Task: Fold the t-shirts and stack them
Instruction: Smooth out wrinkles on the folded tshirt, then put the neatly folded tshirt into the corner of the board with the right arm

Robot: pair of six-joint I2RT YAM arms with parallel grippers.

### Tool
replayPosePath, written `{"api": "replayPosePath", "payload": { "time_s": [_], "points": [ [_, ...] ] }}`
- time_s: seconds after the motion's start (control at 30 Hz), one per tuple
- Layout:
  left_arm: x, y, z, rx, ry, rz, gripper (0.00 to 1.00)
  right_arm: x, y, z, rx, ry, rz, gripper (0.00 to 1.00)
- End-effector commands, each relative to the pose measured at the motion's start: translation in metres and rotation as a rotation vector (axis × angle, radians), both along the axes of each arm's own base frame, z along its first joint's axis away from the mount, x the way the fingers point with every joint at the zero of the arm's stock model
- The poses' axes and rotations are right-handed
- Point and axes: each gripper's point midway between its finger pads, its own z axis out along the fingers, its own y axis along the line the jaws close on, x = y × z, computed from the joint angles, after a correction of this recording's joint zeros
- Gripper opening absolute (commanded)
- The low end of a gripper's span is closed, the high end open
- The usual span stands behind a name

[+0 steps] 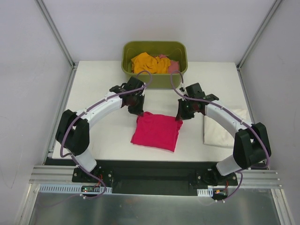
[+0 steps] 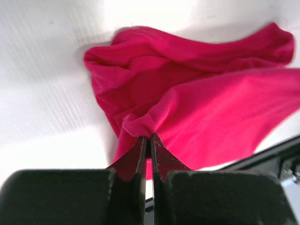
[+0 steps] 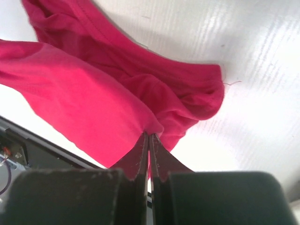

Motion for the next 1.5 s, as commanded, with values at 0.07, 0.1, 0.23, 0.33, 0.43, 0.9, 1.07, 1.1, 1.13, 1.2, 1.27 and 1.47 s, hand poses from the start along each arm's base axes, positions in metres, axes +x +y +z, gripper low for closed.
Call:
{"api": "replayPosePath", "payload": {
  "time_s": [0.07,0.1,0.23,0.33,0.43,0.9,1.07,1.1,1.13,1.2,1.27,1.47],
  "points": [
    [0.034,0.011,-0.029,0.148,-0.043,0.059,0.0,0.011,-0.026,-0.026,-0.182,0.039,-0.104,0.01],
    [0.038,0.011,-0.034,0.155,-0.034,0.063,0.0,0.02,-0.029,-0.024,-0.211,0.026,-0.129,0.01],
    [0.047,0.003,-0.05,0.116,0.037,0.063,0.04,0.026,-0.031,-0.039,-0.258,0.069,-0.158,0.08],
    [0.049,0.001,-0.045,0.107,0.023,0.064,0.18,0.03,-0.031,-0.04,-0.27,0.067,-0.165,0.22],
    [0.049,-0.004,-0.028,0.064,0.001,0.048,0.33,0.034,-0.028,-0.028,-0.255,0.045,-0.152,0.46],
    [0.012,0.027,0.08,-0.078,-0.23,0.112,0.99,0.003,-0.027,0.115,0.05,-0.376,-0.144,0.97],
    [0.007,0.093,0.074,-0.011,-0.277,0.38,0.99,-0.011,-0.038,0.098,0.038,-0.367,-0.172,0.97],
    [0.006,0.105,0.075,-0.008,-0.289,0.424,0.99,-0.008,-0.043,0.086,-0.004,-0.34,-0.19,0.97],
    [0.002,0.115,0.063,0.011,-0.265,0.457,0.99,-0.01,-0.042,0.077,-0.005,-0.309,-0.204,0.97],
    [0.0,0.131,0.056,-0.009,-0.23,0.512,0.99,-0.013,-0.031,0.065,0.036,-0.27,-0.19,0.97],
    [-0.006,0.141,0.042,0.008,-0.198,0.555,0.99,-0.013,-0.03,0.048,0.007,-0.265,-0.227,0.97],
    [-0.015,0.151,0.021,0.056,-0.169,0.593,0.99,-0.021,-0.027,-0.005,-0.133,-0.143,-0.328,0.97]
  ]
}}
